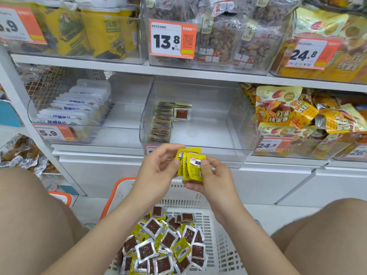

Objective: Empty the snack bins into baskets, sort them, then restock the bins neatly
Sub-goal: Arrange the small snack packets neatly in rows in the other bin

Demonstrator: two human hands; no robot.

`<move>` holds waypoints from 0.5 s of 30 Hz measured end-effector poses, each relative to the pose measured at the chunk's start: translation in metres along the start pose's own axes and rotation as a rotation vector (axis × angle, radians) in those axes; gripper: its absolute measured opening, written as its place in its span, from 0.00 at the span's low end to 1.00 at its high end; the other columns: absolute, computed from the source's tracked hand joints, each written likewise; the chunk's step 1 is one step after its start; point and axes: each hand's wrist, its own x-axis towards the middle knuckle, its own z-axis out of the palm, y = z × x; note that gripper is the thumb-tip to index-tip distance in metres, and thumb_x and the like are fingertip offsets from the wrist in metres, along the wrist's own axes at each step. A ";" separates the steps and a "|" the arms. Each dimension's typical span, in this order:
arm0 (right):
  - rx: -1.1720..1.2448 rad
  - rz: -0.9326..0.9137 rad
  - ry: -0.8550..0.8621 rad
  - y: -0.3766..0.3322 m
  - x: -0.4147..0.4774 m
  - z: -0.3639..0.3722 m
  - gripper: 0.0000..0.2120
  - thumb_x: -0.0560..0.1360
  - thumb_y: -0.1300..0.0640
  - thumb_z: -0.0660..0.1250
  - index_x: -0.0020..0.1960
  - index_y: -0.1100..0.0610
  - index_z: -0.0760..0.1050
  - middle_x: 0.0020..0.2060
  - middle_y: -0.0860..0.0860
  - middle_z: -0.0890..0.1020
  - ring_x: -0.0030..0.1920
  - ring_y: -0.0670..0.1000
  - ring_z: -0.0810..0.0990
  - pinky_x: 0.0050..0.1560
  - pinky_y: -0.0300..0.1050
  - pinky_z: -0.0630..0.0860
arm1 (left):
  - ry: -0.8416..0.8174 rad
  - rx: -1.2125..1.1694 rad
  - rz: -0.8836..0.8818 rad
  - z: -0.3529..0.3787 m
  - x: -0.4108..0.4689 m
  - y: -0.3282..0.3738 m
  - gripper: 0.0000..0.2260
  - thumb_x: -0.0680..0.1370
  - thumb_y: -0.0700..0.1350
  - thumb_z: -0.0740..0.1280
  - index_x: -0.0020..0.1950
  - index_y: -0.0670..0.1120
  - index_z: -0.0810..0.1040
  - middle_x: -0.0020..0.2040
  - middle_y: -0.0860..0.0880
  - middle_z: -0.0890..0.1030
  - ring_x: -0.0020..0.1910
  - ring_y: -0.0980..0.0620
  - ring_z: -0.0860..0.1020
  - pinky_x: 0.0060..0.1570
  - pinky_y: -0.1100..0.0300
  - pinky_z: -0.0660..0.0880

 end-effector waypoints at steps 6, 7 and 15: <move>-0.170 -0.074 0.022 0.003 0.009 -0.008 0.10 0.88 0.54 0.58 0.62 0.55 0.77 0.43 0.58 0.87 0.34 0.54 0.84 0.35 0.45 0.79 | 0.014 0.136 0.017 -0.009 0.003 0.003 0.17 0.78 0.32 0.72 0.61 0.51 0.83 0.55 0.50 0.87 0.52 0.46 0.85 0.53 0.46 0.84; -0.192 -0.090 0.036 0.003 0.010 -0.007 0.10 0.87 0.55 0.58 0.61 0.55 0.77 0.44 0.56 0.86 0.35 0.53 0.84 0.36 0.45 0.80 | 0.022 0.142 0.016 -0.008 0.003 0.003 0.17 0.78 0.31 0.72 0.60 0.50 0.82 0.55 0.50 0.87 0.51 0.47 0.85 0.53 0.47 0.84; -0.558 -0.374 0.043 0.011 0.009 -0.006 0.09 0.88 0.48 0.52 0.64 0.47 0.66 0.43 0.46 0.82 0.38 0.48 0.83 0.46 0.58 0.82 | -0.163 0.066 -0.058 -0.017 0.004 0.004 0.21 0.78 0.30 0.72 0.67 0.48 0.81 0.61 0.48 0.85 0.57 0.46 0.84 0.57 0.57 0.80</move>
